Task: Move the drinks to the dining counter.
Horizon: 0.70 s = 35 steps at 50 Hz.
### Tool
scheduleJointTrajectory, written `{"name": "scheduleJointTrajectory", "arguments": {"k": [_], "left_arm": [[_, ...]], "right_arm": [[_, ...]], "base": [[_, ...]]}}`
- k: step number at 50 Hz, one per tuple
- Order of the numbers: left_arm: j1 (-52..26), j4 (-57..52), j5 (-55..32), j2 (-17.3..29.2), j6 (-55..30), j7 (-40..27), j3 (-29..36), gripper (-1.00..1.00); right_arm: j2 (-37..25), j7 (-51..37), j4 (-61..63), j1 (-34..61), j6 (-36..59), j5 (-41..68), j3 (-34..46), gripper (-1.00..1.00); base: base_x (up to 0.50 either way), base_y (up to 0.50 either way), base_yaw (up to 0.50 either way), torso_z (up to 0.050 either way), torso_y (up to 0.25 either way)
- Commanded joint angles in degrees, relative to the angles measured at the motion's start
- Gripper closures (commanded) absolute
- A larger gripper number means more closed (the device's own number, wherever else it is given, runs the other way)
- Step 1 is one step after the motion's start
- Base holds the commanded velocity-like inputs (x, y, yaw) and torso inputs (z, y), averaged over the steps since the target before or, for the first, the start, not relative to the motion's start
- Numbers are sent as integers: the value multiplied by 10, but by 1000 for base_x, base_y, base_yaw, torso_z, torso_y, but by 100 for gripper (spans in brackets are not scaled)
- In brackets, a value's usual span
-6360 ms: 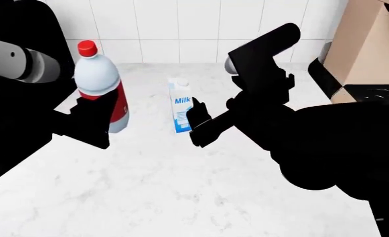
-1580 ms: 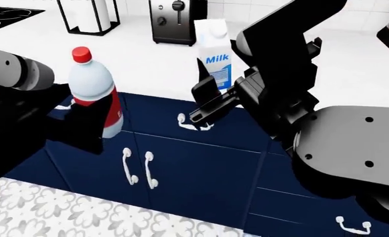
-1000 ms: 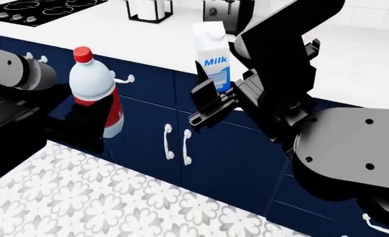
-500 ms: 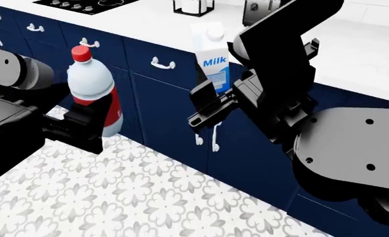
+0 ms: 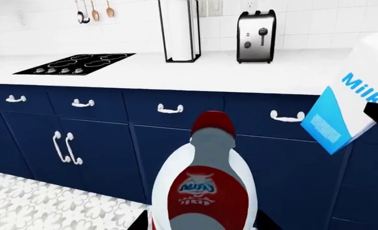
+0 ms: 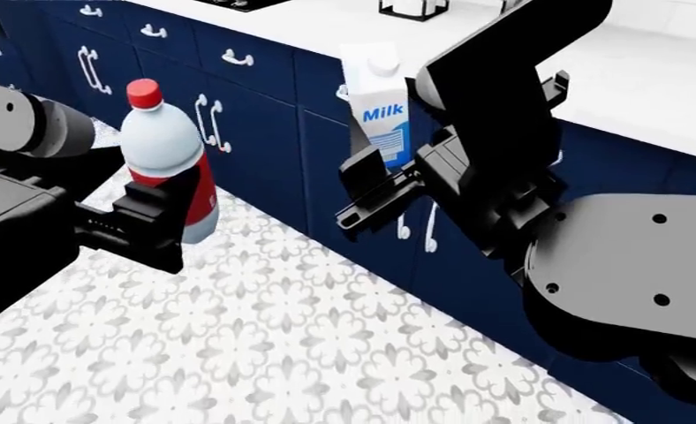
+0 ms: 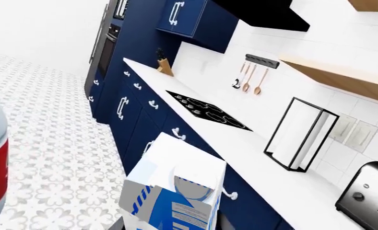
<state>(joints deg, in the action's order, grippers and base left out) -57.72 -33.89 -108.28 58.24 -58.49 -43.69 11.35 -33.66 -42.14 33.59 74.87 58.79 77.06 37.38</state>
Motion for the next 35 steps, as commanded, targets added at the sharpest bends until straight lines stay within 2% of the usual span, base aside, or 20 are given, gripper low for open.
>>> {"name": "scheduleJointTrajectory", "arguments": {"k": [1,35], "left_arm": [[-12,3,-3,-1,5,-7,-1,100],[-12,1,-2,1,7,-6,3,100]], "right_arm": [[0,2,0,7,4,-17,-6,100],[-4,1,4,10,4,-13,0,100]], "base": [[-316,-243,371,0,0],[-294,-267,367,1,0]]}}
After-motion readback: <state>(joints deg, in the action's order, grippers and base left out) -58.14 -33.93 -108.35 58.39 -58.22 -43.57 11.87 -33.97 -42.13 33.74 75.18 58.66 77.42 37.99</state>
